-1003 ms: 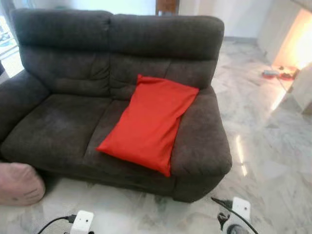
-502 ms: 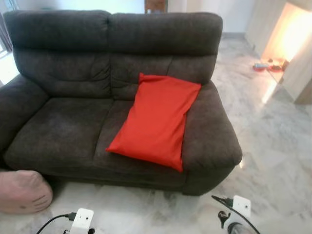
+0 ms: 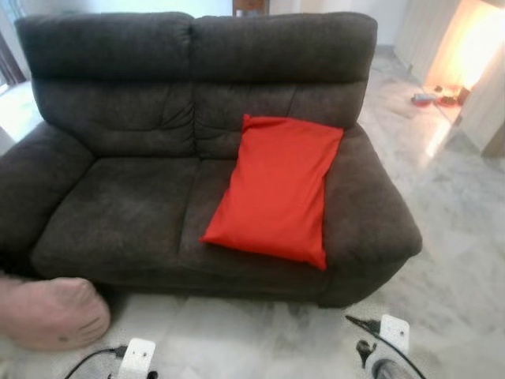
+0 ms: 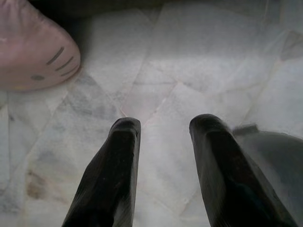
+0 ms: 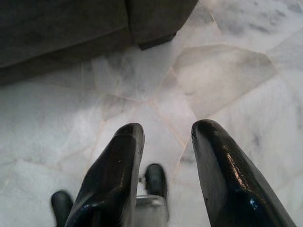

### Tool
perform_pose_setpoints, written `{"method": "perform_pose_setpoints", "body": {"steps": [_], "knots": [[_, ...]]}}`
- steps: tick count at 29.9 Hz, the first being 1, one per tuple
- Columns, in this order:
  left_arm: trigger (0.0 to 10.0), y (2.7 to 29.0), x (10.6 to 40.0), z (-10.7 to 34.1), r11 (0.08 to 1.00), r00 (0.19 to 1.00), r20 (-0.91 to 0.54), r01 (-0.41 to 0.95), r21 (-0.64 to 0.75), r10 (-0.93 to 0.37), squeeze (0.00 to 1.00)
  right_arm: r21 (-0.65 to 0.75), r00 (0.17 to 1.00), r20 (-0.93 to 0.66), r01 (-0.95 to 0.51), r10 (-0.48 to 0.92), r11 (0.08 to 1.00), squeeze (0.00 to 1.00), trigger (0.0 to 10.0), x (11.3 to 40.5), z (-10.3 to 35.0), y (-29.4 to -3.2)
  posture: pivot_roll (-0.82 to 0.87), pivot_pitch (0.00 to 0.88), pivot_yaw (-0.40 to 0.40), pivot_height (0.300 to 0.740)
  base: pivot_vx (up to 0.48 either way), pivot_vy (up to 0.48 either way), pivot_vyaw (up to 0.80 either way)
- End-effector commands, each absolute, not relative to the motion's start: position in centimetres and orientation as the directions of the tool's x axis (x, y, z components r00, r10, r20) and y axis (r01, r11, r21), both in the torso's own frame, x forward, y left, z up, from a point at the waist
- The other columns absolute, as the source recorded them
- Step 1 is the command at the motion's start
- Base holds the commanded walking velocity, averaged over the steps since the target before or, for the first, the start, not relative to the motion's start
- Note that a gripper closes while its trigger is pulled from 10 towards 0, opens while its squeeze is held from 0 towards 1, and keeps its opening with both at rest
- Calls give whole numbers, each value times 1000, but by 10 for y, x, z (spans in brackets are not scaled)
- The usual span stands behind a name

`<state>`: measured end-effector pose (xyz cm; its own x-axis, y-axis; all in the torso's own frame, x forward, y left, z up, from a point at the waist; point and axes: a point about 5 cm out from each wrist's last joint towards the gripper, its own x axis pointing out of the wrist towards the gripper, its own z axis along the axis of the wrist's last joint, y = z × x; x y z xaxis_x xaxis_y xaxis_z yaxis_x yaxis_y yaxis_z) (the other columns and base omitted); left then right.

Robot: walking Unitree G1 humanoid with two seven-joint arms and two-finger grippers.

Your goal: Move the pillow to the sofa from floor

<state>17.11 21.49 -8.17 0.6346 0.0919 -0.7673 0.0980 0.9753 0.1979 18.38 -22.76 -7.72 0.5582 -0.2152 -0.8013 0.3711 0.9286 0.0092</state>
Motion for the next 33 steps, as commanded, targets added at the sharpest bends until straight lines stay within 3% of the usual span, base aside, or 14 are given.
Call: {"method": "perform_pose_setpoints", "body": {"steps": [1,33], "knots": [[10000,223,169,-81,973,623,-774,93,213,110,0,30,570,-798,362,-196,932,0,10000,189,-76,-220,20,22,-2,740,0,382,0],[10000,221,171,-81,974,625,-774,97,205,101,0,40,574,-798,354,-184,934,0,10000,190,-76,-219,17,11,1,740,0,384,0]]}}
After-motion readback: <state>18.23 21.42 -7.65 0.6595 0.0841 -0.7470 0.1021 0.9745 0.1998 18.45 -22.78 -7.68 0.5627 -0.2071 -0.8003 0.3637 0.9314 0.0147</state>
